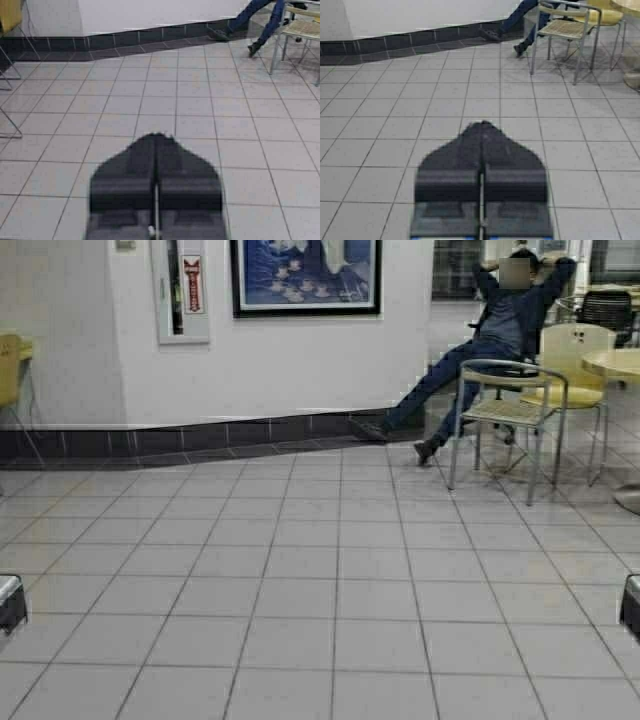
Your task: Push the chairs under the table
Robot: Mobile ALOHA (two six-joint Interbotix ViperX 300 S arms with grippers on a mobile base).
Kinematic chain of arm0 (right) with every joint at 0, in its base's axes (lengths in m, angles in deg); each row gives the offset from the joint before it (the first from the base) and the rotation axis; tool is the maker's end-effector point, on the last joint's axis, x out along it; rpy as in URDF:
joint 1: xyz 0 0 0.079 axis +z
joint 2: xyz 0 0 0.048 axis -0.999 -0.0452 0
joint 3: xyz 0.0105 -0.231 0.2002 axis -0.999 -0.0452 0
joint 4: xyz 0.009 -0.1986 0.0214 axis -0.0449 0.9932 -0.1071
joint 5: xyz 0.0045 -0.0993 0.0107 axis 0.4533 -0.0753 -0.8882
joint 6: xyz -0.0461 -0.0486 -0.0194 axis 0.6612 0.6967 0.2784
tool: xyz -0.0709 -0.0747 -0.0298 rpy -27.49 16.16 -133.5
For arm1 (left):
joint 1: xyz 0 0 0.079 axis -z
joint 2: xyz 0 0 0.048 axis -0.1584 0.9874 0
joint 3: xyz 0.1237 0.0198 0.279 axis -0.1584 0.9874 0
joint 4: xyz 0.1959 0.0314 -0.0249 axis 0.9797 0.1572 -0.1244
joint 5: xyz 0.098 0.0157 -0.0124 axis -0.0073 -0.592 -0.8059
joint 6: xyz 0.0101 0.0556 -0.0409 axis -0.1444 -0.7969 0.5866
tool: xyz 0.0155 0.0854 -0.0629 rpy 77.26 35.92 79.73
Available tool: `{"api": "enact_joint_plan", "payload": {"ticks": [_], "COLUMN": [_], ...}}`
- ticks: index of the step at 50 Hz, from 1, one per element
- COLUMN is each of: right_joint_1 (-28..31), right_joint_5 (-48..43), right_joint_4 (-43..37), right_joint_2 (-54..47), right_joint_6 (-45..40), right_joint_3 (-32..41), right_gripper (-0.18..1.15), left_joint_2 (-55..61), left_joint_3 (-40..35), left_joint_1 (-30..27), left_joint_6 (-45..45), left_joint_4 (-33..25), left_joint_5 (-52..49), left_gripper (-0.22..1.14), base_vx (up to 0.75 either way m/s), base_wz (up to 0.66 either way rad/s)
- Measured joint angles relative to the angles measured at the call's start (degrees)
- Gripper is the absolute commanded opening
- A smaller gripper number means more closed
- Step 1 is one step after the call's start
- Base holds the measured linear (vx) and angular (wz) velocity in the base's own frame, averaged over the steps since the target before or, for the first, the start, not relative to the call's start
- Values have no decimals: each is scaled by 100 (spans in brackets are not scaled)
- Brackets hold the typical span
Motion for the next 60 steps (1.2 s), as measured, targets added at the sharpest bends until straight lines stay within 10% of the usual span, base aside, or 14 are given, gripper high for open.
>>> {"api": "enact_joint_plan", "payload": {"ticks": [60], "right_joint_1": [-202], "right_joint_5": [53], "right_joint_4": [0], "right_joint_2": [-255], "right_joint_6": [-369], "right_joint_3": [97], "right_gripper": [4], "left_joint_2": [-202], "left_joint_3": [202], "left_joint_1": [0], "left_joint_6": [-536], "left_joint_4": [53], "left_joint_5": [0], "left_gripper": [3], "base_vx": [30], "base_wz": [26]}}
